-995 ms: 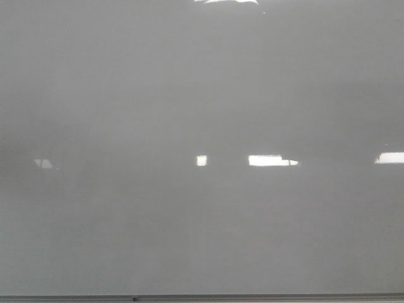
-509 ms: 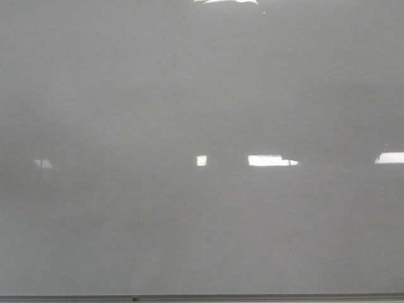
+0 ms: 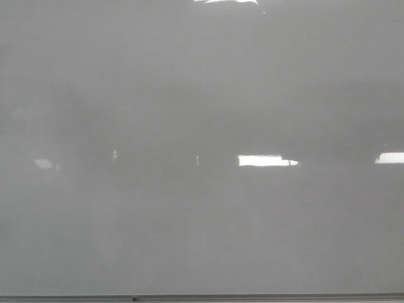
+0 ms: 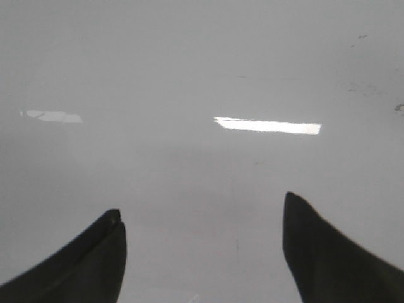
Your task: Write number 5 on whiteboard
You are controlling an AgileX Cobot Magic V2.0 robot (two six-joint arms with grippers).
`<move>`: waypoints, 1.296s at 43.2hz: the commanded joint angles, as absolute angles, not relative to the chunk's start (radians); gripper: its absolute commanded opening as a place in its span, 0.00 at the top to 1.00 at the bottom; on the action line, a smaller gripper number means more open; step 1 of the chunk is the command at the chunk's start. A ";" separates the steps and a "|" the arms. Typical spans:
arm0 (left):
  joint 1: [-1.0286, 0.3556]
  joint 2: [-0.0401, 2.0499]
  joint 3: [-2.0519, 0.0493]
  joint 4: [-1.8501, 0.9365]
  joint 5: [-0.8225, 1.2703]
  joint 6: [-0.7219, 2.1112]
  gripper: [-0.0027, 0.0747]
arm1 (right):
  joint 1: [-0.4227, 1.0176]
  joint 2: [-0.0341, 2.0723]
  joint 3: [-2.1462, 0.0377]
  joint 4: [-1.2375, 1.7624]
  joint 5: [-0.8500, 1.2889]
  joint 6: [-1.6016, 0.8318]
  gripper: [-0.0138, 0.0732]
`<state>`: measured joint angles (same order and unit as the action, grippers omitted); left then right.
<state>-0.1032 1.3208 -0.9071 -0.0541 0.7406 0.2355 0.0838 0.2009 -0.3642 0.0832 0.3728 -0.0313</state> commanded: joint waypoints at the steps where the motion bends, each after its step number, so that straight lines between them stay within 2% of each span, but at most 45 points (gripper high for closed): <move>1: -0.230 1.269 -1.002 -0.153 0.840 0.384 0.99 | 0.076 0.218 -0.399 0.079 0.290 -0.030 0.22; 9: -0.468 1.251 -1.102 -0.240 0.983 0.567 0.99 | 0.076 0.218 -0.399 0.079 0.290 -0.030 0.22; 16: -0.674 1.251 -1.167 -0.240 1.112 0.589 0.99 | 0.076 0.218 -0.399 0.079 0.290 -0.030 0.22; 28: -0.943 1.251 -1.193 -0.232 1.249 0.591 0.99 | 0.076 0.218 -0.403 0.091 0.299 -0.030 0.22; 38: -1.026 1.251 -1.193 -0.209 1.231 0.591 0.99 | 0.145 0.284 -0.533 0.180 0.468 -0.134 0.22; 48: -1.028 1.251 -1.193 -0.166 1.221 0.591 0.99 | 0.407 0.497 -0.794 0.600 0.828 -0.569 0.22; 56: -1.028 1.251 -1.193 -0.160 1.208 0.591 0.99 | 0.569 0.687 -0.913 0.690 0.977 -0.650 0.22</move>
